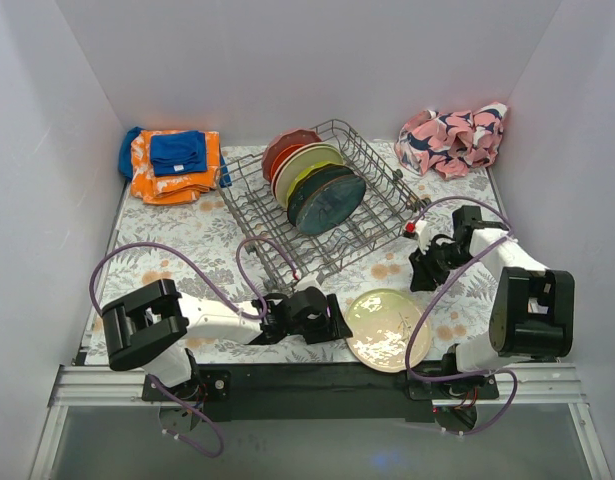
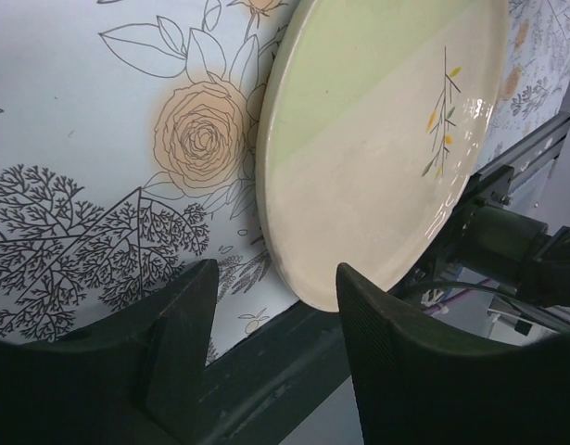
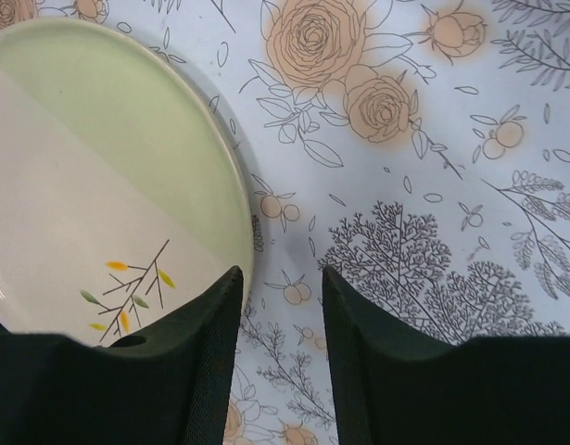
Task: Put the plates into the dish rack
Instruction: Grab a plate with the left arm
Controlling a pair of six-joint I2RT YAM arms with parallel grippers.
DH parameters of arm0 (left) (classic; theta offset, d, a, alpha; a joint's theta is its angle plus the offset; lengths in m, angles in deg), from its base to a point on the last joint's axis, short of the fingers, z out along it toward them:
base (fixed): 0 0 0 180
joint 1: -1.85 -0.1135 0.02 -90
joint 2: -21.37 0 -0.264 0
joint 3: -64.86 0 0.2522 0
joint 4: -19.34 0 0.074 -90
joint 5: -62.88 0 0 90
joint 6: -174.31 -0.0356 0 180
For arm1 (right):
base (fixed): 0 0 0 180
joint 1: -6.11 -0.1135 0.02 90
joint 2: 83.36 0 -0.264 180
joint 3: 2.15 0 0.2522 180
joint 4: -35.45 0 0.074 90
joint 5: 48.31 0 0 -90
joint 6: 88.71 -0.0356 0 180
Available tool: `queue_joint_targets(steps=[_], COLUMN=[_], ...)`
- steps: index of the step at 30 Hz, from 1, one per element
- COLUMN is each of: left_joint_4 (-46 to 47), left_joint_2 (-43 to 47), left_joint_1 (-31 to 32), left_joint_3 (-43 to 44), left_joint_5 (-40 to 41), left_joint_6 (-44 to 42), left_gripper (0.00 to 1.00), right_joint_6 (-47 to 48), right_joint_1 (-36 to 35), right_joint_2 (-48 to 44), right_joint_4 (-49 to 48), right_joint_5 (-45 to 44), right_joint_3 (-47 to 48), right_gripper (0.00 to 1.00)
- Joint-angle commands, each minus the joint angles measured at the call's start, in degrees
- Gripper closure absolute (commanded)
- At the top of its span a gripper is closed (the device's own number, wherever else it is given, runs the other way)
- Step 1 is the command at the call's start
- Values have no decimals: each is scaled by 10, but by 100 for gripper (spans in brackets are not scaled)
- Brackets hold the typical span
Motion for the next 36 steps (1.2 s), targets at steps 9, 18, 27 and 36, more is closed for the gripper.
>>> queue_joint_targets(steps=[9,18,27,36], left_joint_4=[81,116,92,88], left_joint_2=[-14,-31,-32,-15], left_joint_1=[-12,-27,-27,-27], left_joint_3=[-41,-54,-42,-41], left_joint_5=[-29,-68,-59,-37], left_joint_6=[24,27,24,8], left_gripper=[50,54,57,58], right_joint_6=[-17,-17,-21,-8], right_joint_1=[6,5,-6,-25], right_joint_2=[-6,39,67,50], right_joint_4=[-5,-5,1,20], right_joint_5=[-65,-24,2,37], right_joint_3=[-49,-58,-43,-24], right_gripper=[55,76,99,99])
